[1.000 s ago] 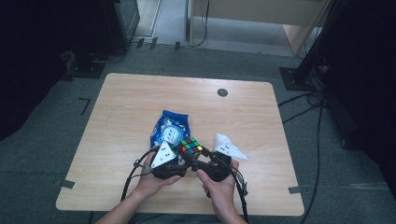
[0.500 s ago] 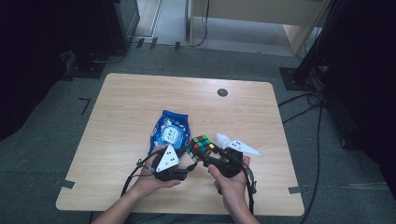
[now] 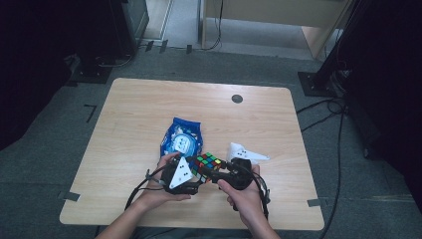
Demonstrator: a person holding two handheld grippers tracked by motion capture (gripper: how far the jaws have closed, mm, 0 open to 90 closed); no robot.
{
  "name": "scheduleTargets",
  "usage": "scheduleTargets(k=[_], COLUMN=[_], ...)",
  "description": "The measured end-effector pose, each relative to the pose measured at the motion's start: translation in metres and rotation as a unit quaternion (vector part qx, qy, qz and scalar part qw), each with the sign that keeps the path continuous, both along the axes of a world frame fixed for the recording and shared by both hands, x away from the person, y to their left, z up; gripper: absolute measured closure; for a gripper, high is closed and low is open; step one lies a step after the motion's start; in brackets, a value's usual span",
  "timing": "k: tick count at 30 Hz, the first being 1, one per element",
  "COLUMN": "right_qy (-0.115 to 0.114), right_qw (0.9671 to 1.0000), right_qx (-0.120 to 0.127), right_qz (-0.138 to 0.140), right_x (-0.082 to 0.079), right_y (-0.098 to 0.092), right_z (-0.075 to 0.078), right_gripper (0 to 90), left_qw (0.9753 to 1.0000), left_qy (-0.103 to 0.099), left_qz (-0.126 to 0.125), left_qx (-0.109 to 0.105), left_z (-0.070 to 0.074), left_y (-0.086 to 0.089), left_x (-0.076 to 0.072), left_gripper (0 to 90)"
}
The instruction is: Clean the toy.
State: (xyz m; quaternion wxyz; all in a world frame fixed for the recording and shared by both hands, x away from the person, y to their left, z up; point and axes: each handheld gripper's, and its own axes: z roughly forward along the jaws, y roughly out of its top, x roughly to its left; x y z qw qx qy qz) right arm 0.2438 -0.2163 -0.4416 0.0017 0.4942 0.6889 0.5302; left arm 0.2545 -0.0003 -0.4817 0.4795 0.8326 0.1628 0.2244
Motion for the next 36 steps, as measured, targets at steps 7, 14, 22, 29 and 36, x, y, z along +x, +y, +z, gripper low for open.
scheduleTargets(k=[7, 14, 22, 29, 36], right_qy=[0.011, 0.024, 0.031, 0.02, -0.06], right_qw=[0.9999, 0.9997, 0.9995, 0.9995, 0.9934], right_qx=[0.008, -0.005, 0.002, 0.021, -0.057], right_qz=[0.0, -0.001, -0.01, 0.012, -0.08], right_x=[0.001, -0.001, 0.001, 0.007, 0.018], right_y=[0.0, 0.01, 0.008, -0.003, -0.043], right_z=[-0.002, -0.012, -0.013, -0.009, -0.01], right_gripper=[34.2, 34.3, 34.2, 31.0, 35.3], left_qw=[0.9999, 0.9995, 0.9992, 0.9994, 0.9973], left_qy=[-0.003, -0.001, -0.011, 0.018, 0.044], left_qz=[-0.004, -0.027, -0.037, -0.003, 0.037], left_qx=[-0.011, -0.014, -0.013, -0.028, -0.045], left_z=[0.0, -0.001, -0.001, 0.002, 0.004], left_y=[-0.002, -0.005, -0.004, 0.005, 0.017], left_x=[-0.003, -0.005, -0.008, 0.005, 0.016], left_gripper=[18.9, 20.3, 33.8, 33.9, 33.9])
